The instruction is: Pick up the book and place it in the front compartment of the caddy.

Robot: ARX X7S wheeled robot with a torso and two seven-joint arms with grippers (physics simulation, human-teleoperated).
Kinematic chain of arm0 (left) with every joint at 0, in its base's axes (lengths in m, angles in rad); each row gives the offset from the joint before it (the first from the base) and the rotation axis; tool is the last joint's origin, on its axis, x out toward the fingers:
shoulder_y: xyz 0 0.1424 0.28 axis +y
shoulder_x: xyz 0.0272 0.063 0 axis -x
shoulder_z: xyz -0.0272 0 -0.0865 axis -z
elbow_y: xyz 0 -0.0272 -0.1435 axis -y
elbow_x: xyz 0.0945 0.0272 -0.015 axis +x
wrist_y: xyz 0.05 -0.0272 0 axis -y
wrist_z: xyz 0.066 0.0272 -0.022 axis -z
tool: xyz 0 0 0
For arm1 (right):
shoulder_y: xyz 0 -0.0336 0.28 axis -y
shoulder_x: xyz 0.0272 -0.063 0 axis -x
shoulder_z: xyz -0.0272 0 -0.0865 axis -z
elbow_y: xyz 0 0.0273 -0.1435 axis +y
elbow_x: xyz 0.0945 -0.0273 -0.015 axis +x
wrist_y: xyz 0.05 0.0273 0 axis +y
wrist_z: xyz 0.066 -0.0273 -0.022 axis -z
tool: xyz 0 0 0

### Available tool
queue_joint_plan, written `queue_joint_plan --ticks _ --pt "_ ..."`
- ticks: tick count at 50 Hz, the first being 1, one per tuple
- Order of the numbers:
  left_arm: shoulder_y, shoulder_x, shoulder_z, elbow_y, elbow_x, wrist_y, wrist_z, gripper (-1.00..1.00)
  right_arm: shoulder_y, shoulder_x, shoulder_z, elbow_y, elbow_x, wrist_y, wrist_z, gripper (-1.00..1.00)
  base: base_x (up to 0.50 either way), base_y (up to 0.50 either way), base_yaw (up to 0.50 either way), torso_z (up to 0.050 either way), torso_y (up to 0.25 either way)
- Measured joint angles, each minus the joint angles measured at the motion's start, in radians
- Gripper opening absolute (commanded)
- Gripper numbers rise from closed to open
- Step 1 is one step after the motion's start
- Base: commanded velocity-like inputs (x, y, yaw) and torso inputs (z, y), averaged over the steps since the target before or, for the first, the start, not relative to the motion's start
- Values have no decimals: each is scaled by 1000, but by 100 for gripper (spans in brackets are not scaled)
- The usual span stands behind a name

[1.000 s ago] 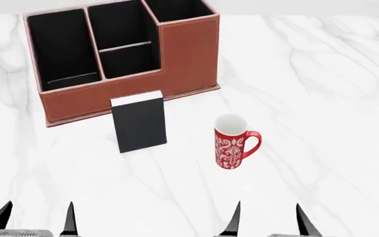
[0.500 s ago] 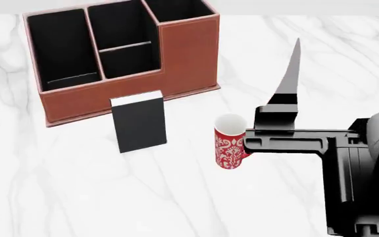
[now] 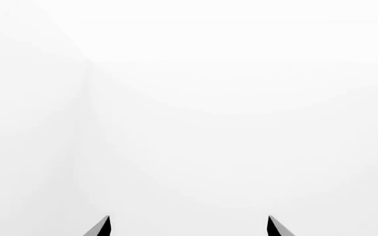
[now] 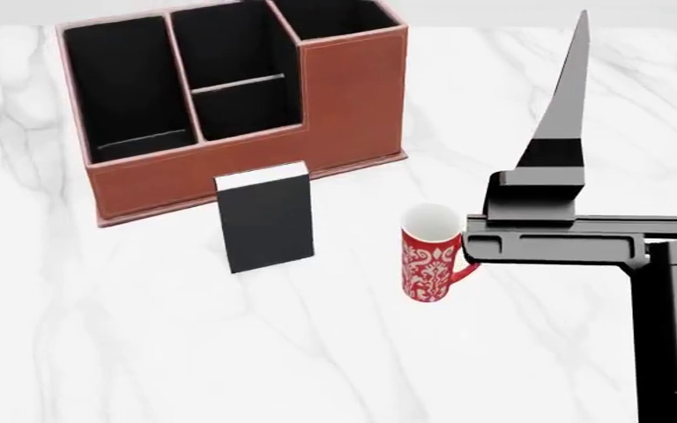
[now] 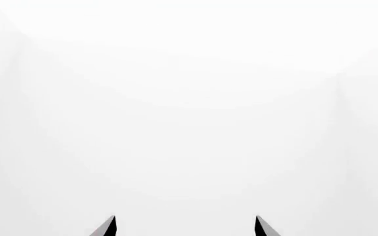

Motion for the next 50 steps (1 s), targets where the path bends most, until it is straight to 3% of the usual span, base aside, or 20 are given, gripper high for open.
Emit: queue_joint_plan --ticks 26,50 --pt "-3 -17 0 -1 -4 25 -22 100 -17 38 -27 9 49 -43 41 100 0 500 0 0 0" --pt "-2 -35 11 -3 -13 36 -38 100 -23 71 -64 13 51 -68 71 100 0 14 0 0 0"
